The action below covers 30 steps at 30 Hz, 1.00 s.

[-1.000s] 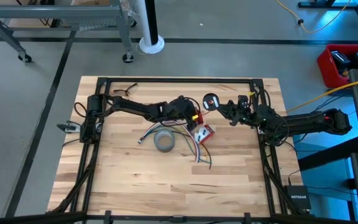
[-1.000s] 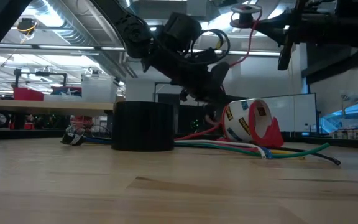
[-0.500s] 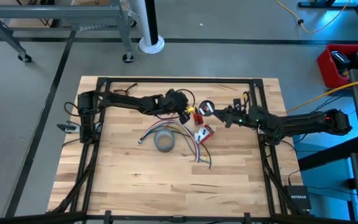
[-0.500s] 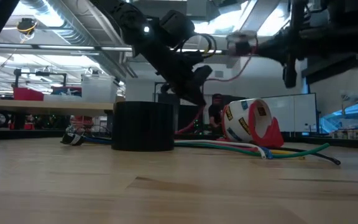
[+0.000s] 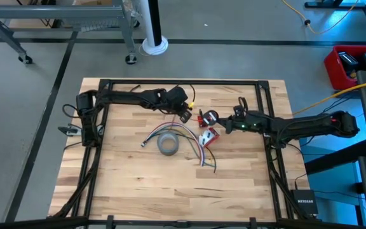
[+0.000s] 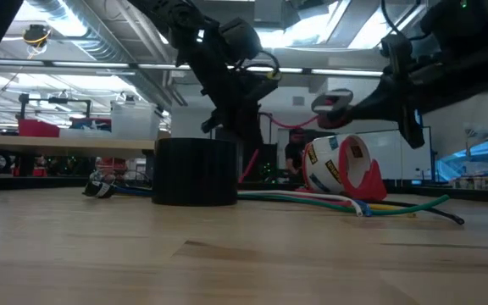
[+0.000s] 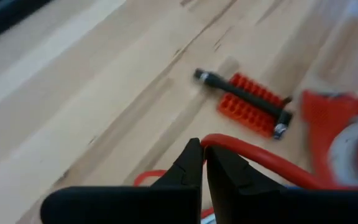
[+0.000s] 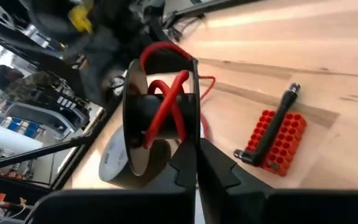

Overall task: Coil cords
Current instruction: Coil the red wire on the black spool

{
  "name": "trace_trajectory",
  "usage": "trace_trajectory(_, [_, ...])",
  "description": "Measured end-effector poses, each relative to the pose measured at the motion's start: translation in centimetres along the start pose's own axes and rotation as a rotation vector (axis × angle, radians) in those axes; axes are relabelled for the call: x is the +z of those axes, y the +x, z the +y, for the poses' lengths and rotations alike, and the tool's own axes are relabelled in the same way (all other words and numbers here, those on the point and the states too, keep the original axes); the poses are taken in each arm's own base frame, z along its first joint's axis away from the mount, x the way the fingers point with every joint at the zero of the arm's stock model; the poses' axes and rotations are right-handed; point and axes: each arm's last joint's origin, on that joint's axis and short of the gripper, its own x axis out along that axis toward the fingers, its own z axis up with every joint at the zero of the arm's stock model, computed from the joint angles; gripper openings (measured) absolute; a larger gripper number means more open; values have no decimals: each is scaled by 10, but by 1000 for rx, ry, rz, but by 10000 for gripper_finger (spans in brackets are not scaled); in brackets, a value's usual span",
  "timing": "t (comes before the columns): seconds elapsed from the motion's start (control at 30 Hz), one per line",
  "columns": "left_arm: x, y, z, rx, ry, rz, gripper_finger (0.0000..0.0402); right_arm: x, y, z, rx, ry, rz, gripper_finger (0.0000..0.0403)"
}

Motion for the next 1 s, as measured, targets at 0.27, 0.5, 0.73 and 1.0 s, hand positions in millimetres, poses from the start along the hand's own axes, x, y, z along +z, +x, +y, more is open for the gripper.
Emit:
trace_trajectory(0.27, [13, -2, 9, -30, -97, -21, 0, -5, 5, -4, -18, -2, 59, 1])
trace_trajectory(0.5, [18, 11, 17, -54, -185, 1, 0, -9, 10, -3, 22, 19, 112, 1])
trace_trajectory(0.73, [36, 32, 22, -101, -261, 14, 0, -15, 16, -10, -28, 44, 158, 1])
trace_trajectory(1.0, [77, 22, 25, -139, -293, -108, 0, -15, 20, -9, -67, 61, 181, 1])
